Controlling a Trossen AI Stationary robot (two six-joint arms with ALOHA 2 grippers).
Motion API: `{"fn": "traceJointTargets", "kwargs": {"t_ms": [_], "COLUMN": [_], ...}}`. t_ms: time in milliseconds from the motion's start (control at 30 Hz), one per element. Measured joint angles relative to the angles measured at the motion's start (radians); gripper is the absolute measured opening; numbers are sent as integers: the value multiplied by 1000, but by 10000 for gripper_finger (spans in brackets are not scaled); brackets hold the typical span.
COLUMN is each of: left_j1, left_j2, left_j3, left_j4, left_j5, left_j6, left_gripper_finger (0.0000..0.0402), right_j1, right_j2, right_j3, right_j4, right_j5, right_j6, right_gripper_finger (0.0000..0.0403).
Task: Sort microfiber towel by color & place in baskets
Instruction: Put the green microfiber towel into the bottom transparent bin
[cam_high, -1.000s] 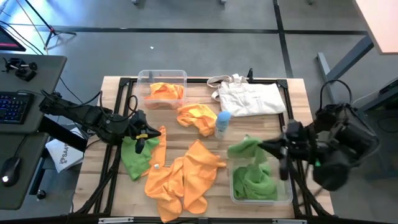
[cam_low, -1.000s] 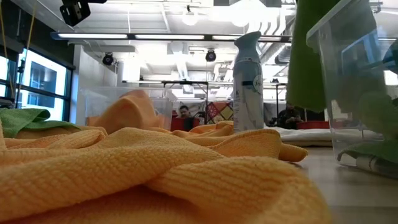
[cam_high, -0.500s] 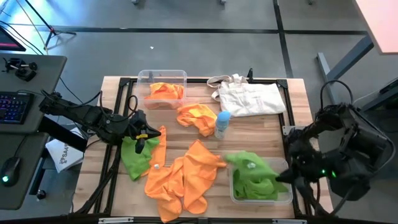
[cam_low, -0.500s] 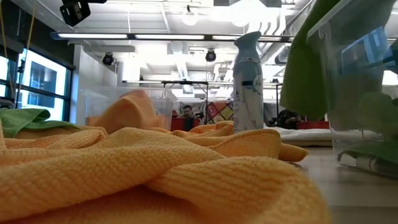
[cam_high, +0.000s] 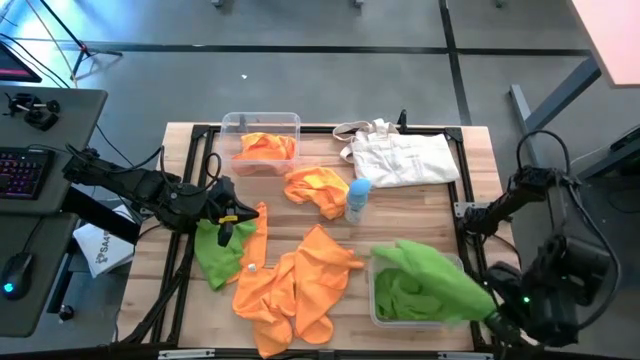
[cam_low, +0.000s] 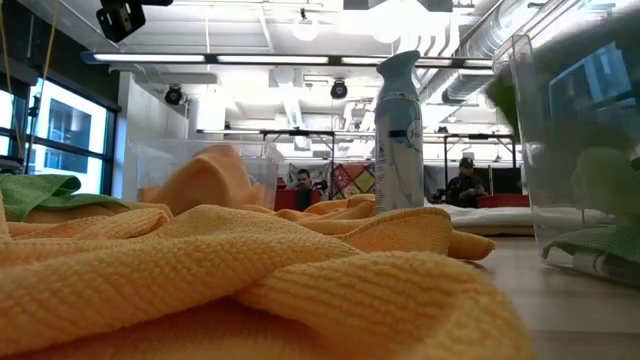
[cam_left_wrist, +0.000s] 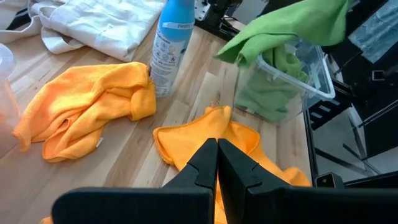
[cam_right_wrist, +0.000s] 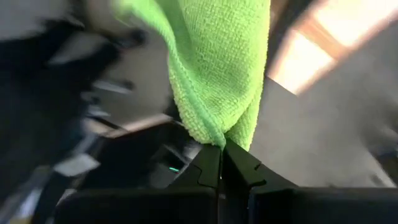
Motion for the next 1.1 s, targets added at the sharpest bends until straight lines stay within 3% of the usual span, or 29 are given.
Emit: {"fn": "traceJointTargets", "kwargs": {"t_ms": [67, 133, 367, 467, 600, 700, 833, 1000, 1100], "left_j1": [0, 0, 0, 0, 0, 0, 0, 0, 0], "left_j2": [0, 0, 0, 0, 0, 0, 0, 0, 0], "left_j3": [0, 0, 0, 0, 0, 0, 0, 0, 0], "left_j4": [0, 0, 1, 1, 2, 7, 7, 7, 7], "left_j5": [-1, -1, -17, -24, -43, -44, -45, -45, -45], "left_j6": [-12, -13, -31, -31, -32, -32, -32, -31, -22], "left_gripper_finger": [0, 0, 0, 0, 0, 0, 0, 0, 0], "right_j1": [4, 6, 11, 5, -27, -86, -186, -296, -345], "right_j2": [-7, -17, -33, -32, -32, -32, -32, -31, -31], "right_j3": [-42, -69, -92, -126, -176, -236, -364, -536, -619], "right_j4": [0, 0, 3, 3, 1, 2, 72, 390, 537], "right_j5": [-76, -82, 81, 252, 628, 761, 717, 519, 482], "right_j6": [10, 12, -15, -39, -70, -71, -116, -288, -265], "right_gripper_finger": [0, 0, 0, 0, 0, 0, 0, 0, 0]}}
